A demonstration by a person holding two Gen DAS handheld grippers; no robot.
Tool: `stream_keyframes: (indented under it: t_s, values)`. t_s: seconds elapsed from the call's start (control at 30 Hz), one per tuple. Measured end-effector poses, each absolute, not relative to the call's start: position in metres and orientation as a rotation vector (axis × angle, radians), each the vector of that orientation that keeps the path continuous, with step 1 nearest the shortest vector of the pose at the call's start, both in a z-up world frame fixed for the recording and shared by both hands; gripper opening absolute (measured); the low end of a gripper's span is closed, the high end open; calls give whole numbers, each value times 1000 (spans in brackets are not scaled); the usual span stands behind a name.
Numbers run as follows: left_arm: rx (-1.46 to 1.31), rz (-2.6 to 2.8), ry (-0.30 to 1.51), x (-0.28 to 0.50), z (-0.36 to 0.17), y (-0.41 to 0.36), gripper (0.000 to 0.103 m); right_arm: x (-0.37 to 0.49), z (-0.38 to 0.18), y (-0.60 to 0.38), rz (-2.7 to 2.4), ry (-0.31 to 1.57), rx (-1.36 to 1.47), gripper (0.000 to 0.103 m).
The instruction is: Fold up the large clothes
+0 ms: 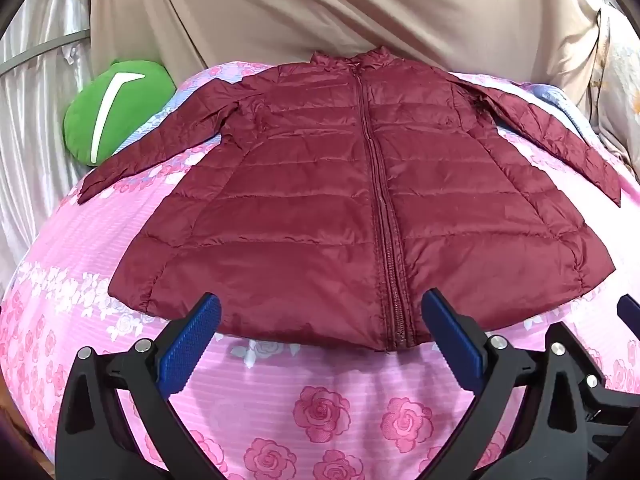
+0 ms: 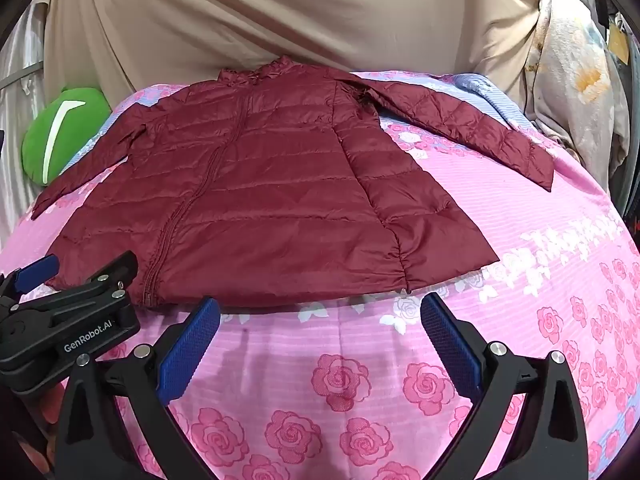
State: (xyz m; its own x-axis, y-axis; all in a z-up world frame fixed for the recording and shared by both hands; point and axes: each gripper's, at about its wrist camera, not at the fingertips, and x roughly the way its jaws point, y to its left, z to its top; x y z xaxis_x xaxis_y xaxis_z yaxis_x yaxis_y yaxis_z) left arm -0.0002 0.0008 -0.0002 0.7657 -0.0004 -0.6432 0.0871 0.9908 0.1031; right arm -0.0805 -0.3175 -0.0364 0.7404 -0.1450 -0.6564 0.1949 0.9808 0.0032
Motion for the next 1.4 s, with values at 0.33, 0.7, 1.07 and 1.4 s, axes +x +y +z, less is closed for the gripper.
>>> stream_keyframes:
  t_s: [0.33,0.7,1.07,1.4]
  values:
    - [129,-43,715,-1,-9,-7,98,-78,-37,-320,-190,723,76,98]
    - [129,-49,718,3,-14,-1,98,-76,-42,-317,-198,730,67,98]
    - [130,-41,715,1,-14,2,98,-76,-42,-315,-198,731,65,98]
    - [133,-37,723,2,-12,3,98,-76,-42,-314,-199,732,63,98]
